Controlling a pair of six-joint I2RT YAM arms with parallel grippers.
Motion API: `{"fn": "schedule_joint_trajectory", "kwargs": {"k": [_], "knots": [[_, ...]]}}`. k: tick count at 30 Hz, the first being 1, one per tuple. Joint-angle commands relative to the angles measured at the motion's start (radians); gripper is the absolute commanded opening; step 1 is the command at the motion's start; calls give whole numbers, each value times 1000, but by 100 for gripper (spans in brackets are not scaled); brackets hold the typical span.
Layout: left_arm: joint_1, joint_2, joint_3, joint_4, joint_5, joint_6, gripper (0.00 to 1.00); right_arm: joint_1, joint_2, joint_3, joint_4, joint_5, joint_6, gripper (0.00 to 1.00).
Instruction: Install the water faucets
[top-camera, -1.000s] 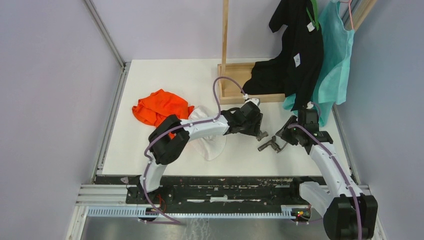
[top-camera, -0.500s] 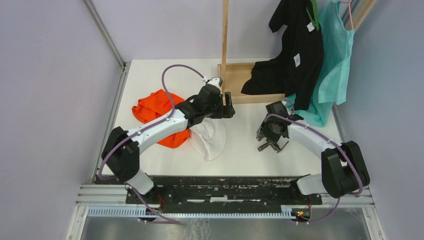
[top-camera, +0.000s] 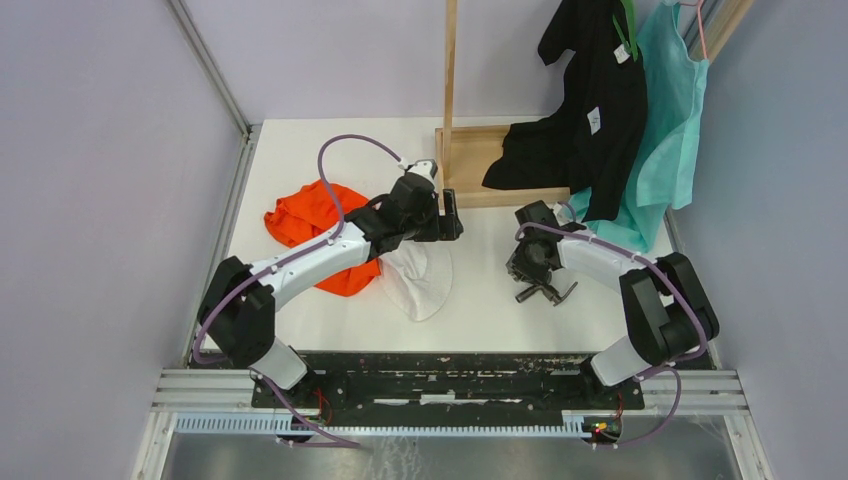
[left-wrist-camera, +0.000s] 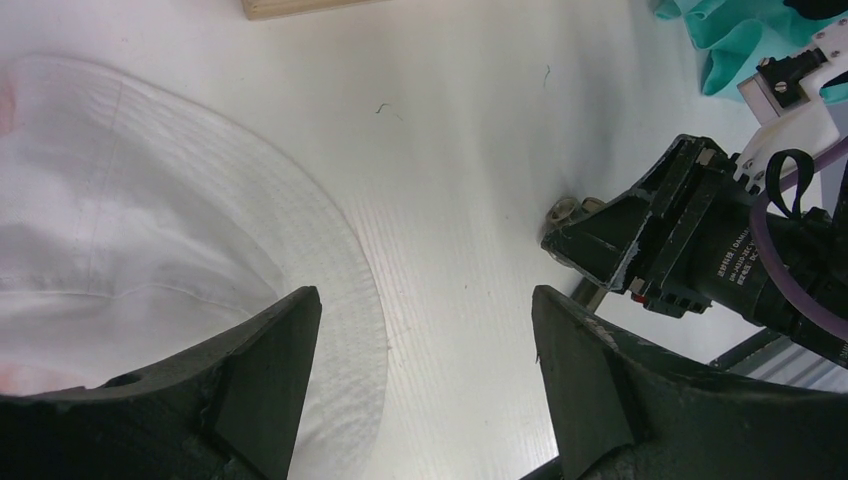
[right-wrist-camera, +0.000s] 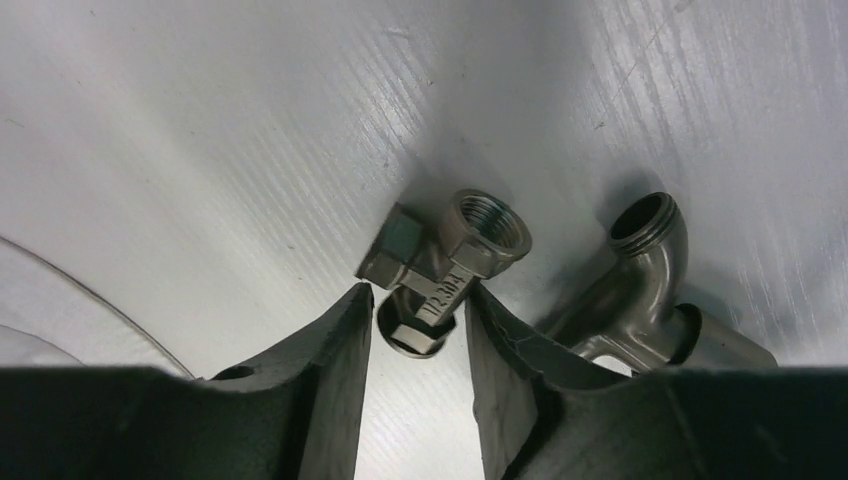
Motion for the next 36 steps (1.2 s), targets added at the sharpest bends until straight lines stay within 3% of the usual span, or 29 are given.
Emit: {"fn": "schedule_joint_trajectory", "kwargs": {"k": [1, 6, 10, 14, 17, 20, 28, 36], "knots": [[10, -23, 2, 23, 10, -24, 88, 17, 10, 28, 18, 46, -17, 41], [65, -58, -19, 21, 61, -10, 93, 22, 15, 38, 16, 33, -128, 22], [95, -135, -75, 56, 80, 83, 93, 21, -4, 41, 40, -39, -293, 16], [110, -217, -98, 31, 58, 151, 90, 24, -53, 17, 130, -218, -452, 12], [162, -215, -50, -59, 196, 188, 88, 27, -110, -23, 222, -364, -558, 9], [184, -227, -64, -38, 365, 196, 86, 32, -168, -64, 303, -511, -652, 6], [186, -130, -56, 13, 783, 135, 84, 42, -340, -169, 466, -707, -833, 6], [171, 6, -30, 67, 897, 57, 81, 108, -355, -145, 412, -730, -920, 7]]}}
